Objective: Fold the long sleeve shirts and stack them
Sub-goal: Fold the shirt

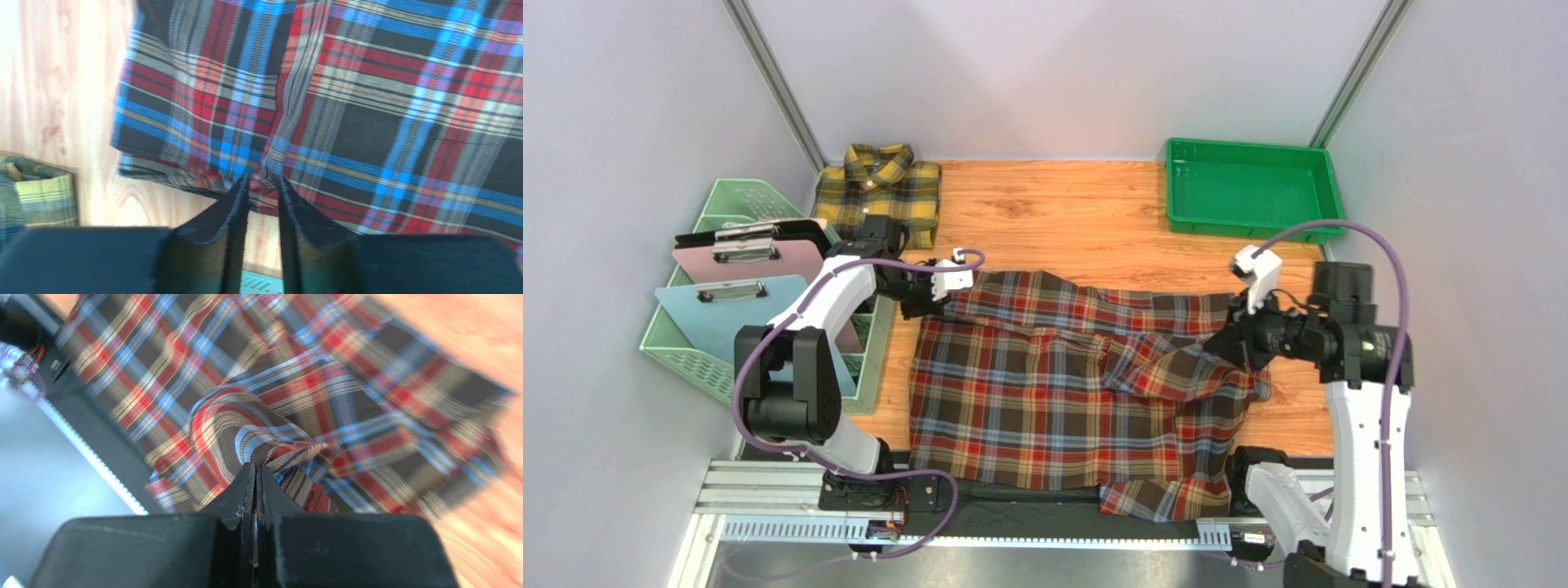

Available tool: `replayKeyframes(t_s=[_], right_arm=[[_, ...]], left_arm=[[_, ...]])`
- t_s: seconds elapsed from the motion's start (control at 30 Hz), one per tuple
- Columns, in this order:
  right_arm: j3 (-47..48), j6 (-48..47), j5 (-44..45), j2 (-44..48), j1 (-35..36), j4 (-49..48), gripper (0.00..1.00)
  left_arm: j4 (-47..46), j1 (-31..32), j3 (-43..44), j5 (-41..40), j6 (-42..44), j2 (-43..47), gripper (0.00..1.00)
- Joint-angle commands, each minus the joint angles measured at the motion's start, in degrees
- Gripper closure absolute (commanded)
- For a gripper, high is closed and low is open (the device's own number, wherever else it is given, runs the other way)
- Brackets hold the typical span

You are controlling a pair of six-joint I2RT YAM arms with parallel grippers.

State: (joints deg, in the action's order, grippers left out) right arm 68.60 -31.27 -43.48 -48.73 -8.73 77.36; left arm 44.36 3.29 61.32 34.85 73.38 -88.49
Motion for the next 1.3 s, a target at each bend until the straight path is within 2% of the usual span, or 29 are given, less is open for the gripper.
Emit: replayKeyframes(t_s=[0.0, 0.03, 0.07, 0.17, 0.2, 0.23, 0.27, 0.3, 0.33, 0.37, 0.4, 0.47, 0.53, 0.63, 0.73, 0.83, 0.93, 1.07, 1.27], right_arm=[[-3.81, 10.58, 4.01, -2.15, 12.37, -11.16, 1.0], [-4.26, 11.57, 5.85, -3.55, 14.51, -15.18, 1.0], [-5.05, 12.27, 6.65, -4.52, 16.45, -16.96, 1.0], [-5.84, 12.63, 9.37, -9.25, 24.35, -21.37, 1.0], [-6.02, 11.59, 9.82, -10.58, 25.59, -21.9, 1.0], [-6.11, 10.45, 10.26, -13.82, 26.91, -21.73, 1.0], [-5.32, 8.7, 10.52, -15.67, 29.27, -20.68, 0.99], [-4.45, 5.89, 10.35, -17.43, 29.65, -17.45, 0.92], [-3.48, 4.74, 9.91, -20.15, 29.74, -15.68, 0.79], [-2.43, 3.59, 10.61, -20.87, 29.22, -14.01, 0.5], [0.45, 1.23, 10.61, -21.66, 28.78, -8.51, 0.37], [2.58, -4.14, 10.53, -22.9, 25.72, -4.69, 0.27], [4.78, -8.34, 10.0, -23.6, 22.55, -0.56, 0.25], [7.42, -11.97, 10.35, -26.22, 15.61, 2.0, 0.24], [8.39, -10.58, 13.93, -31.31, 10.41, -2.55, 0.28], [8.04, -5.13, 20.43, -37.63, 9.26, -10.9, 0.43], [8.04, -0.82, 25.44, -43.79, 9.26, -17.67, 0.51], [9.62, 2.0, 30.82, -50.84, 9.26, -21.9, 0.58], [8.48, 2.26, 38.38, -57.0, 9.35, -26.65, 0.58]], left_arm=[[4.77, -0.3, 0.03, 1.89, 4.4, 3.75, 0.68], [4.86, -0.48, -0.23, 1.71, 4.4, 3.94, 0.66], [5.12, -0.65, -0.67, 1.62, 4.4, 4.29, 0.59], [4.42, -1.0, -0.41, 3.28, 1.34, 5.34, 0.57], [4.16, -1.0, 0.11, 3.99, 0.1, 5.08, 0.47], [2.33, -1.0, 0.64, 4.61, -1.82, 4.82, 0.41], [0.92, -0.57, 2.38, 4.09, -7.67, 2.81, 0.4], [-0.14, -0.04, 3.88, 2.87, -10.86, 1.14, 0.41], [-0.24, 0.4, 5.9, 1.81, -13.5, -0.7, 0.42], [0.02, 0.92, 10.27, -0.46, -18.93, -4.81, 0.44], [0.11, 1.1, 12.57, -1.53, -21.42, -6.77, 0.46], [0.29, 1.54, 18.45, -4.34, -27.29, -11.94, 0.47], [0.38, 2.16, 23.64, -6.36, -30.82, -14.94, 0.47], [1.87, 4.0, 31.02, -11.29, -33.56, -21.27, 0.47], [3.19, 4.62, 37.88, -14.72, -36.19, -27.51, 0.47], [4.94, 4.8, 44.12, -18.05, -37.43, -33.23, 0.47], [6.18, 4.97, 48.52, -20.52, -37.26, -37.36, 0.47], [7.85, 6.11, 50.83, -25.09, -35.25, -41.41, 0.47], [11.19, 6.64, 46.97, -24.04, -31.99, -40.63, 0.48]])
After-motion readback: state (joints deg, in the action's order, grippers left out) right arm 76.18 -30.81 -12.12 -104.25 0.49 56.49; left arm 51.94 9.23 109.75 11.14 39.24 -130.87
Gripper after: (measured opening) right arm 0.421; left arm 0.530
